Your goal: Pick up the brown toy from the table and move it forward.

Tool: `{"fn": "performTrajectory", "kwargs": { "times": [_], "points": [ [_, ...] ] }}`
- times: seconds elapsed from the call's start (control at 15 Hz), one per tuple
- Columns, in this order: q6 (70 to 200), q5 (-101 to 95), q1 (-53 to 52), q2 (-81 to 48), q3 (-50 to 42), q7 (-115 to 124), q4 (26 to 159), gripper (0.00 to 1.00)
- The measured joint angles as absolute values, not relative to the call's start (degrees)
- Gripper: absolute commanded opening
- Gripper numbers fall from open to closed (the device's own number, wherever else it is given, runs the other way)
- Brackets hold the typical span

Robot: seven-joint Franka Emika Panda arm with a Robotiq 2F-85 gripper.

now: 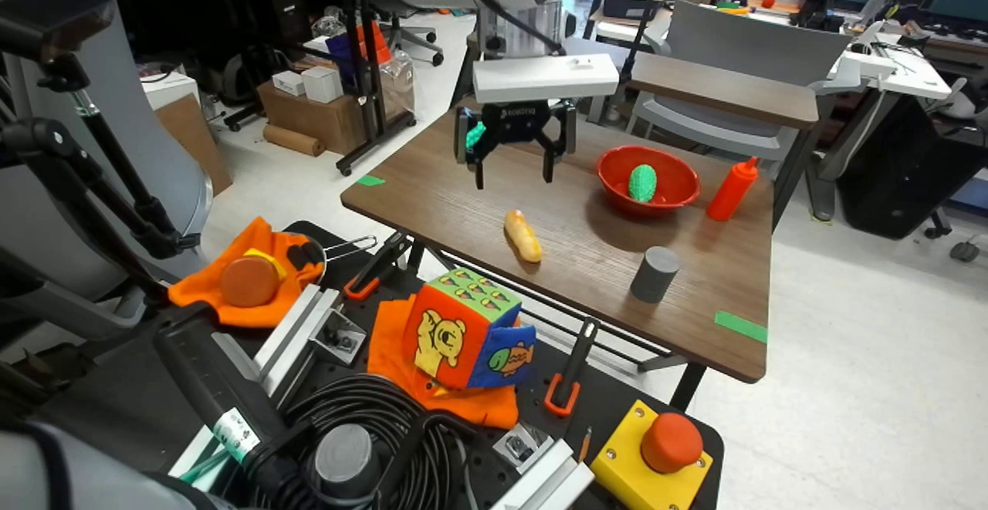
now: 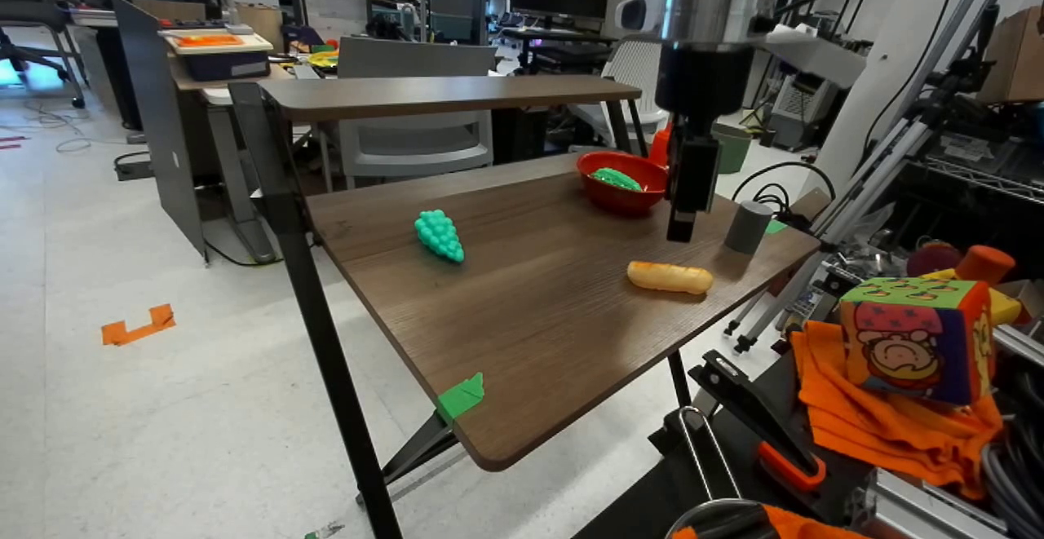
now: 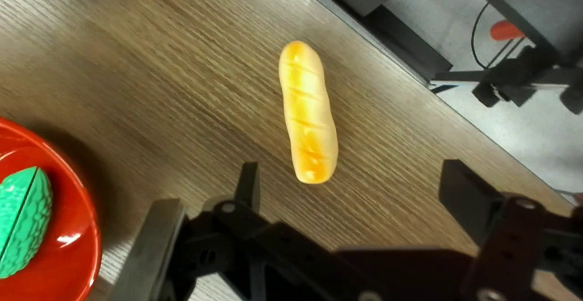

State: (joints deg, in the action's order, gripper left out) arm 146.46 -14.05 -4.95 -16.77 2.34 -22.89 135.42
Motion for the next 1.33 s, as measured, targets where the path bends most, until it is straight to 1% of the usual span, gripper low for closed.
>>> {"fn": "performTrajectory", "kwargs": {
  "times": [0.27, 0.67, 0.73, 0.8, 1.0, 1.27, 1.33],
  "points": [
    [146.46, -21.77, -4.93, -22.85, 0.66, -21.27, 131.93, 1.00],
    [145.73, -23.11, -4.68, -28.70, 0.22, -21.17, 128.53, 1.00],
    [145.39, -23.11, -4.68, -29.40, 0.21, -21.00, 128.08, 0.92],
    [144.97, -23.11, -4.69, -30.06, 0.21, -20.77, 127.60, 0.74],
    [143.43, -23.32, -4.86, -31.53, 0.18, -19.80, 126.40, 0.50],
    [142.16, -23.69, -5.43, -31.69, 0.18, -19.00, 125.49, 0.22],
    [141.81, -23.87, -5.46, -31.70, 0.18, -18.89, 125.25, 0.13]
  ]
}}
